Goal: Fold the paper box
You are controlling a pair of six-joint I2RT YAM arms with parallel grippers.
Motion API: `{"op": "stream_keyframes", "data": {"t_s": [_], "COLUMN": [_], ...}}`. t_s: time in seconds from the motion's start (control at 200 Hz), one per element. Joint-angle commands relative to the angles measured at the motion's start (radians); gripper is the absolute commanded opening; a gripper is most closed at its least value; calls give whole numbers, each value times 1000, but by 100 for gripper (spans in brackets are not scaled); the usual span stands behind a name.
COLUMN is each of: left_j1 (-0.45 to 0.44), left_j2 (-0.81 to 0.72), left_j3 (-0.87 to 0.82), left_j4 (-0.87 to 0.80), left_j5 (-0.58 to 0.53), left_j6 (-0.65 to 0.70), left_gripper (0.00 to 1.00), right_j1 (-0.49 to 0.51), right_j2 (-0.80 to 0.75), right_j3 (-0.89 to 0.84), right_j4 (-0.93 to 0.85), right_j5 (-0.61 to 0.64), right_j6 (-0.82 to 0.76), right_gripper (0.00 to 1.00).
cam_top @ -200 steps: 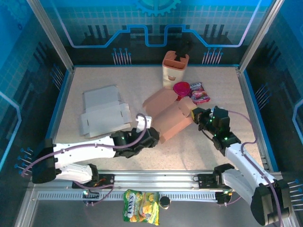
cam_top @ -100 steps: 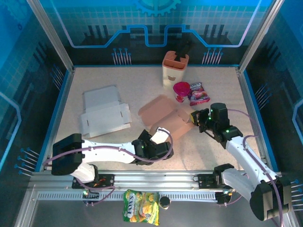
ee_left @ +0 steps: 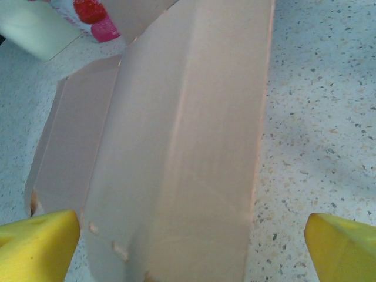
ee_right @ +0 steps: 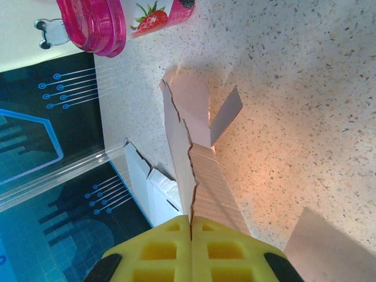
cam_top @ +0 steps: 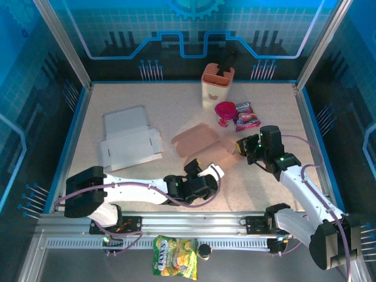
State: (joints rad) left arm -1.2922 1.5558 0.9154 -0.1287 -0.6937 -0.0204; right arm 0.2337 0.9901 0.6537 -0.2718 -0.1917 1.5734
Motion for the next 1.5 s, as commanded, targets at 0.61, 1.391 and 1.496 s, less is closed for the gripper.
{"op": "stream_keyframes", "data": {"t_s": [0.61, 1.391, 1.496], "left_j1": [-2, 67, 66], "left_j2": [146, 50, 59], "left_j3": [140, 397, 421], "left_j4": [-65, -427, -437], "left_j5": [-293, -158, -166], "left_j6": [103, 41, 41], "left_gripper": [1, 0, 0], "right_j1": [-29, 185, 261], "right_j2": [43, -104, -61], "right_j3": [76, 359, 361], "right_j4": [-40, -329, -303], "right_j5": [-39, 67, 119], "right_j6": [-38, -177, -151], "right_gripper": [0, 63, 62]}}
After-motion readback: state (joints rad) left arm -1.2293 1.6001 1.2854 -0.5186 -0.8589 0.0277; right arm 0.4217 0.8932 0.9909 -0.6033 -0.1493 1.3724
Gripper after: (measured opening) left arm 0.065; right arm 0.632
